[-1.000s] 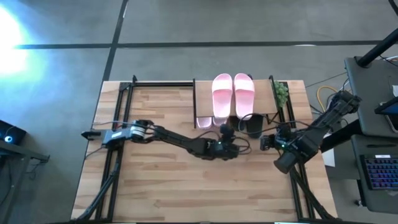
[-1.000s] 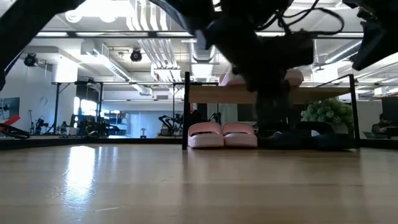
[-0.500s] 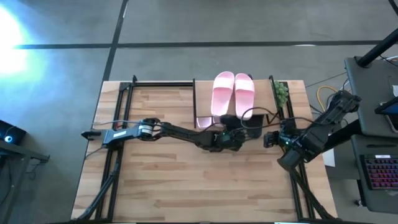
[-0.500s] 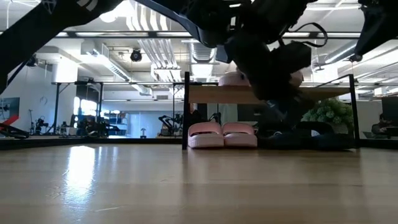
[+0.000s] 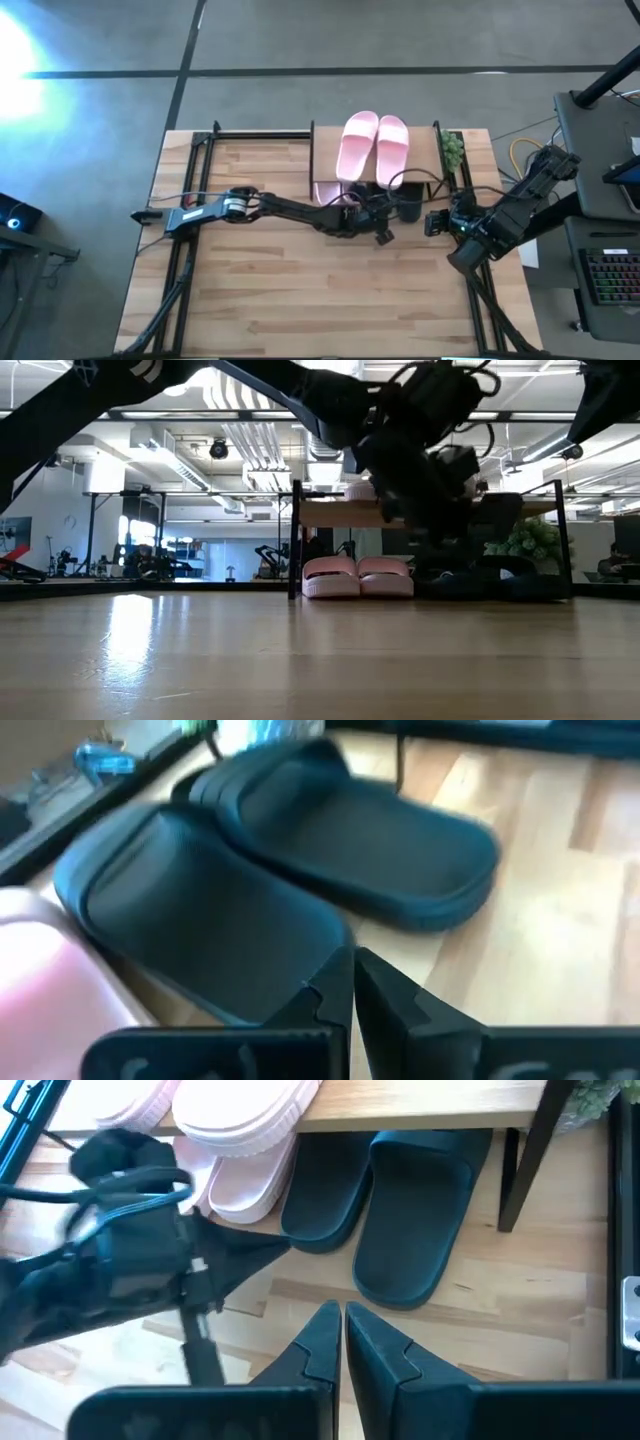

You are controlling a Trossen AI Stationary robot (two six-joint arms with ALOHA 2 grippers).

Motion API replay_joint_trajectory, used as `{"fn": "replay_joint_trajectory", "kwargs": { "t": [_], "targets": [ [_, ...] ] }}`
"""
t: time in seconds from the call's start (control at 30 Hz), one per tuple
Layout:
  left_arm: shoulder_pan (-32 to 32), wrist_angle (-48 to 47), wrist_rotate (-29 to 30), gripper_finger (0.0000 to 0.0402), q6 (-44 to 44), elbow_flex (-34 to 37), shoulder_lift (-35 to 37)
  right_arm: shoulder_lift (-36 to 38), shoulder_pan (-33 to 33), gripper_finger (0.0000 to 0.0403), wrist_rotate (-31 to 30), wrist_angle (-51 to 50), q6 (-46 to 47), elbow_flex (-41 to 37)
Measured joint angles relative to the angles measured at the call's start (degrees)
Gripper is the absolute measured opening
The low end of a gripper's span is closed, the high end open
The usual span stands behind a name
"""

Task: Pick and place slides into the shelf
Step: Adjust the pair of slippers

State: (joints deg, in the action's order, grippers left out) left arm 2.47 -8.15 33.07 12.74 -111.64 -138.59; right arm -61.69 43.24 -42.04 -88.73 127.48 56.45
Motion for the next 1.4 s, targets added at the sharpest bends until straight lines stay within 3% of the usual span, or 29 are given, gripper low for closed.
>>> {"fn": "replay_joint_trajectory", "kwargs": {
  "t": [0.5, 0.87, 1.07, 1.27, 1.4],
  "targets": [
    [-3.68, 2.09, 3.34, 0.0, 5.2, 1.05, -2.82, -1.93, -0.02, 0.0013, 0.4, 1.36, -0.01, -0.07],
    [-3.51, 2.17, 1.91, 0.0, 4.97, 1.12, -4.92, -10.32, 0.22, 0.0013, 12.03, 13.19, -6.0, -0.07],
    [-3.53, 1.63, 1.54, 0.0, 4.95, 0.75, -4.83, -20.03, 1.03, 0.0013, 17.75, 14.66, -1.23, -2.49],
    [-3.09, 0.06, 0.87, 0.0, 5.04, 0.9, -4.51, -22.24, -0.46, 0.0013, 22.97, 31.81, 1.45, -11.38],
    [-2.67, -0.47, 1.07, 0.0, 5.22, 1.21, -4.22, -18.02, -3.68, 0.0013, 18.88, 43.79, 1.57, -18.65]
  ]
}}
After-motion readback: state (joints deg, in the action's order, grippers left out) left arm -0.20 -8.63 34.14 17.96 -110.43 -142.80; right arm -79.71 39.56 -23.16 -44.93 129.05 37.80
